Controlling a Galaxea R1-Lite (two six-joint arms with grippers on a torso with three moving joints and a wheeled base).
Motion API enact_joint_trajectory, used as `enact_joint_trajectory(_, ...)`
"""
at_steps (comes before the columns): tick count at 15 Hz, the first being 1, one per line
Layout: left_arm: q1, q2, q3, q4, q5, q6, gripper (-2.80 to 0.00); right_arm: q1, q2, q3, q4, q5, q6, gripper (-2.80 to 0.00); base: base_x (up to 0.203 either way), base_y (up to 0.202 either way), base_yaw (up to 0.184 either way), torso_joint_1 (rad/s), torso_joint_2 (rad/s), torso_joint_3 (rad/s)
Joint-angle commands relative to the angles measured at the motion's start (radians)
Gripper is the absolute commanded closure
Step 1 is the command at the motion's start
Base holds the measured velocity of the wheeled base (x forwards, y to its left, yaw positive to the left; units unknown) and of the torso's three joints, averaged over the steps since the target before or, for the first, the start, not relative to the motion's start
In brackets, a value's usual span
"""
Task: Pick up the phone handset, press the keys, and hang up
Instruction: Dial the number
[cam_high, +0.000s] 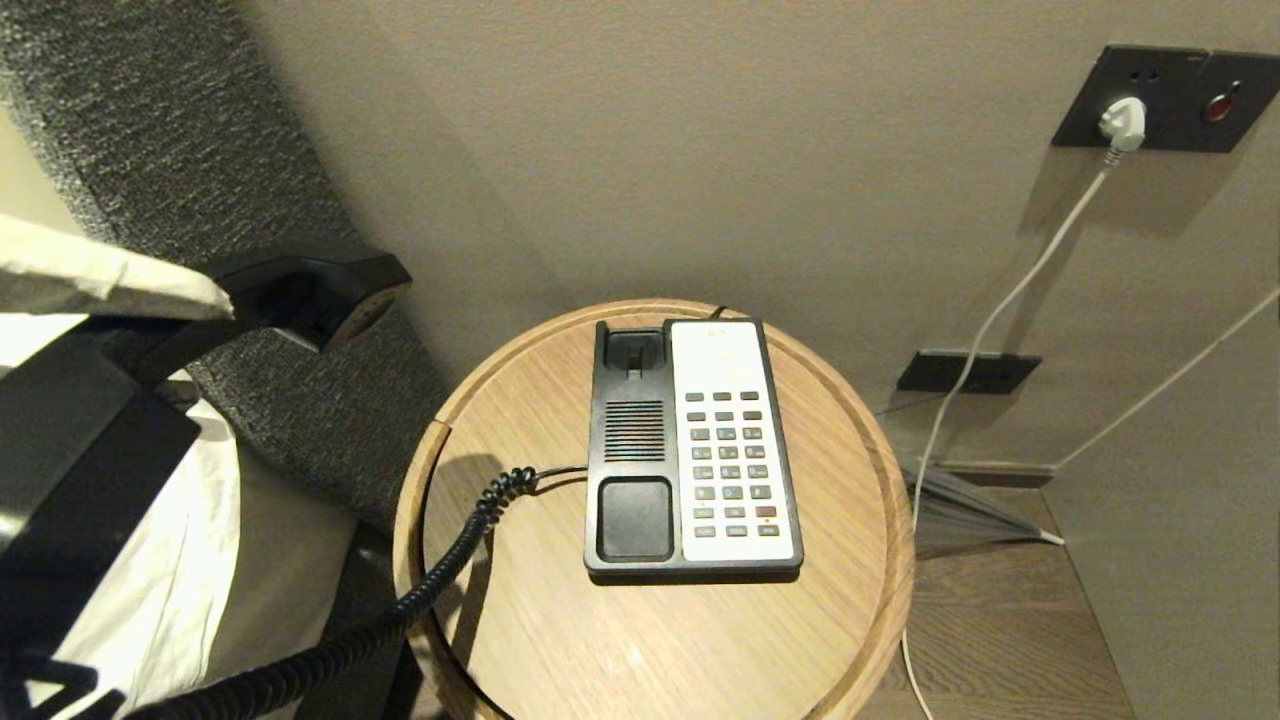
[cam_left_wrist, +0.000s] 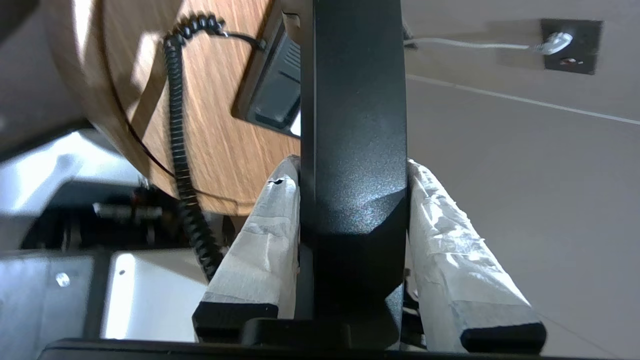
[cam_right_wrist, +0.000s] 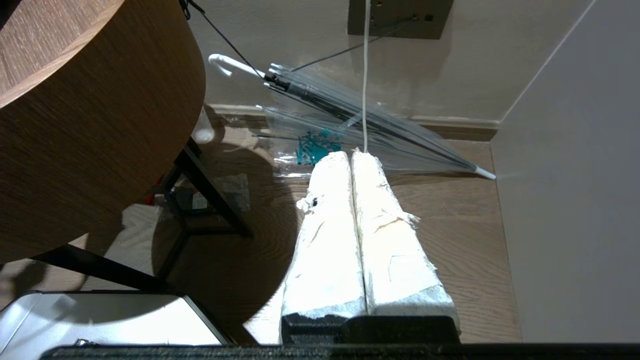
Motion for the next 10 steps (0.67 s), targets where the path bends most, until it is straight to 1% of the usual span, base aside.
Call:
enact_joint_trajectory(1, 0.044, -0.121, 0.122, -0.087, -0.001, 0.012, 0.00, 0.000, -0.008, 0.000, 0.000, 0.000, 0.001, 0.00, 0.000, 0.000, 0.000, 0.000, 0.00, 0.000)
enact_joint_trajectory(2, 0.069, -0.151, 0.189, -0.139, -0.003, 0.019, 0.00, 0.000, -0.008, 0.000, 0.000, 0.000, 0.000, 0.00, 0.000, 0.000, 0.000, 0.000, 0.00, 0.000)
enact_joint_trajectory(3, 0.109, -0.189, 0.251, -0.213, -0.006, 0.025, 0.00, 0.000, -0.008, 0.000, 0.000, 0.000, 0.000, 0.00, 0.000, 0.000, 0.000, 0.000, 0.00, 0.000)
enact_joint_trajectory(4, 0.159, -0.225, 0.299, -0.266, -0.022, 0.030, 0.00, 0.000, -0.008, 0.000, 0.000, 0.000, 0.000, 0.00, 0.000, 0.000, 0.000, 0.000, 0.00, 0.000)
enact_joint_trajectory(5, 0.183, -0.244, 0.322, -0.299, -0.042, 0.033, 0.00, 0.000, -0.008, 0.000, 0.000, 0.000, 0.000, 0.00, 0.000, 0.000, 0.000, 0.000, 0.00, 0.000)
enact_joint_trajectory(6, 0.231, -0.266, 0.349, -0.312, -0.086, 0.033, 0.00, 0.000, -0.008, 0.000, 0.000, 0.000, 0.000, 0.00, 0.000, 0.000, 0.000, 0.000, 0.00, 0.000)
enact_joint_trajectory(7, 0.267, -0.283, 0.364, -0.322, -0.154, 0.033, 0.00, 0.000, -0.008, 0.000, 0.000, 0.000, 0.000, 0.00, 0.000, 0.000, 0.000, 0.000, 0.00, 0.000)
enact_joint_trajectory(8, 0.276, -0.285, 0.364, -0.328, -0.184, 0.033, 0.00, 0.000, -0.008, 0.000, 0.000, 0.000, 0.000, 0.00, 0.000, 0.000, 0.000, 0.000, 0.00, 0.000)
enact_joint_trajectory(10, 0.282, -0.294, 0.371, -0.327, -0.190, 0.033, 0.00, 0.000, -0.008, 0.000, 0.000, 0.000, 0.000, 0.00, 0.000, 0.000, 0.000, 0.000, 0.00, 0.000)
